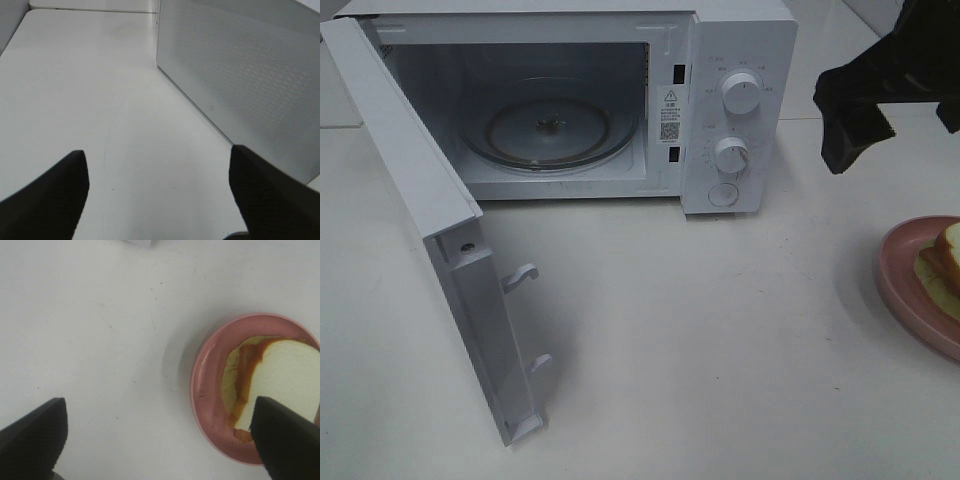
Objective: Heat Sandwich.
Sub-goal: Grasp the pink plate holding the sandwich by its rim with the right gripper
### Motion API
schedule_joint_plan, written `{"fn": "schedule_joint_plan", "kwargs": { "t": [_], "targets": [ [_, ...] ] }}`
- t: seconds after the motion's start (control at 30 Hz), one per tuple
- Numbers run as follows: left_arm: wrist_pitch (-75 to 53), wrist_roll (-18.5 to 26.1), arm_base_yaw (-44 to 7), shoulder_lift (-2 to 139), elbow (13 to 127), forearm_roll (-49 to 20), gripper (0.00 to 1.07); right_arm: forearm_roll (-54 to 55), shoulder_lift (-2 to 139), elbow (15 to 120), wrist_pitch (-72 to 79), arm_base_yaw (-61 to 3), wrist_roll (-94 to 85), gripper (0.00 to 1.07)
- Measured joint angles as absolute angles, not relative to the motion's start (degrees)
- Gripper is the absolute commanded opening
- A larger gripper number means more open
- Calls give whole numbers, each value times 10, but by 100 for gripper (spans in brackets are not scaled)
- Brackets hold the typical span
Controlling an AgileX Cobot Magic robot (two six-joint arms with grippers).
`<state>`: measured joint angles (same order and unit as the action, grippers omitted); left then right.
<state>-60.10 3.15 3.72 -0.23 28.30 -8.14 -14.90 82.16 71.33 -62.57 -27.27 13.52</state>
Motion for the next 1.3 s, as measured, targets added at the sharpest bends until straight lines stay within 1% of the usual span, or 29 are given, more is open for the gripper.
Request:
{"fn": "schedule_joint_plan", "kwargs": {
  "t": [0.03, 0.07, 0.1, 0.13, 0.2, 0.23, 0.27, 0.33, 0.37, 0.47, 0.53, 0.77, 0.93, 0.97, 1.03, 1.1, 1.3],
  "targets": [
    [-601, 32, 37, -2, 283, -81, 72, -144, 827, 718, -629, -269, 133, 98],
    [-601, 32, 37, -2, 283, -81, 72, -109, 839, 731, -629, -253, 122, 97],
    [-601, 32, 37, -2, 283, -81, 72, -109, 839, 731, -629, -253, 122, 97],
    [-601, 32, 37, -2, 283, -81, 72, -84, 845, 736, -629, -237, 112, 97],
    [-601, 32, 37, -2, 283, -81, 72, -30, 855, 744, -629, -201, 77, 97],
    [-601, 32, 37, -2, 283, -81, 72, 22, 863, 746, -629, -156, 40, 97],
    [-601, 32, 37, -2, 283, -81, 72, 22, 863, 746, -629, -156, 40, 97],
    [-601, 32, 37, -2, 283, -81, 72, 68, 871, 747, -629, -117, 11, 97],
    [-601, 32, 37, -2, 283, -81, 72, 87, 880, 747, -629, -85, -6, 96],
    [-601, 32, 37, -2, 283, -81, 72, 89, 886, 747, -626, -66, -11, 96],
    [-601, 32, 37, -2, 283, -81, 72, 72, 897, 747, -621, -57, -8, 95],
    [-601, 32, 37, -2, 283, -81, 72, 37, 921, 739, -604, -56, 22, 95],
    [-601, 32, 37, -2, 283, -81, 72, 18, 932, 694, -558, -56, 40, 95],
    [-601, 32, 37, -2, 283, -81, 72, 14, 932, 670, -531, -56, 53, 94],
    [-601, 32, 37, -2, 283, -81, 72, 12, 932, 661, -519, -56, 57, 94],
    [-601, 32, 37, -2, 283, -81, 72, 0, 932, 629, -474, -56, 65, 94],
    [-601, 32, 37, -2, 283, -81, 72, -17, 941, 597, -423, -56, 91, 93]
  ]
}}
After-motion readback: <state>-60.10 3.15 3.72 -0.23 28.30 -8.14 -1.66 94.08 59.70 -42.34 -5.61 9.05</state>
